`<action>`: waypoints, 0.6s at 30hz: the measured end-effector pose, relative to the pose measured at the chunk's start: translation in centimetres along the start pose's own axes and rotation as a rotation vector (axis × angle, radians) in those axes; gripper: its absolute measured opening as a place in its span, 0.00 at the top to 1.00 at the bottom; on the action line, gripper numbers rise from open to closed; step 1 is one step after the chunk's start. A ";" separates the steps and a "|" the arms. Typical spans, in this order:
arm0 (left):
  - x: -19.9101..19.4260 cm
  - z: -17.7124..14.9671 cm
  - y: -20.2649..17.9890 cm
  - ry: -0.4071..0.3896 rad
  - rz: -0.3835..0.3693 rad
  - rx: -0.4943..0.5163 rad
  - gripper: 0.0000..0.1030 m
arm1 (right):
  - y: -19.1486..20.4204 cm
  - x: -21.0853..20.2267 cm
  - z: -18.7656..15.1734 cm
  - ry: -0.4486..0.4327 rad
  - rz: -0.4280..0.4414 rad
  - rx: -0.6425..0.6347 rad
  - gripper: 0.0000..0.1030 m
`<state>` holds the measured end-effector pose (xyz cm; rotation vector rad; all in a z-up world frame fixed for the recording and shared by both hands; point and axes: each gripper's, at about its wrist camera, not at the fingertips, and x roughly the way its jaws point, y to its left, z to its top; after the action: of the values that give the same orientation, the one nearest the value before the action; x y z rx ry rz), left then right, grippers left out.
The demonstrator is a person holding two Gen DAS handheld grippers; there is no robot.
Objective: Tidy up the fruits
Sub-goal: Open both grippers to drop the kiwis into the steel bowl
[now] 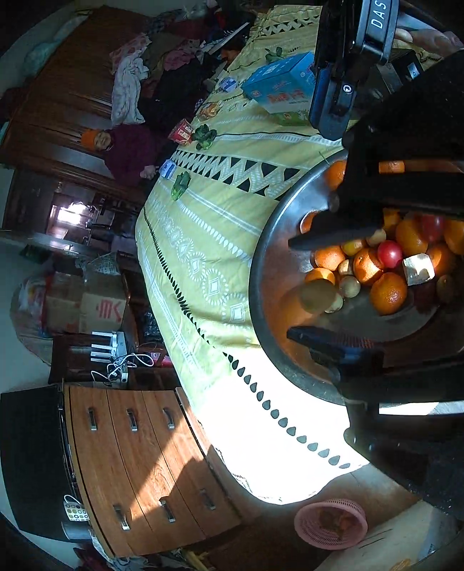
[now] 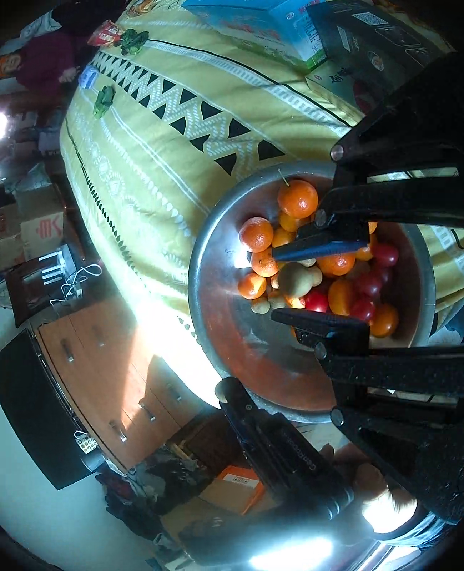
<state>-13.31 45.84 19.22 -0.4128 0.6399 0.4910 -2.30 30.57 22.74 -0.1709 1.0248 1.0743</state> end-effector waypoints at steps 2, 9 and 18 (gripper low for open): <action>-0.5 0.3 0.4 -0.023 0.005 -0.021 0.17 | -0.1 -0.3 0.2 -0.015 0.034 0.023 0.36; -0.5 0.2 0.8 -0.028 0.025 -0.077 0.13 | -1.5 -2.4 0.1 -0.093 0.036 0.076 0.21; -0.6 -1.5 -9.2 -0.021 -0.080 0.037 0.13 | -5.7 -8.8 -2.8 -0.177 -0.001 0.118 0.21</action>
<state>-9.36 37.44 20.44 -0.3968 0.6088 0.4061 -0.29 20.44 25.93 0.0191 0.9244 1.0064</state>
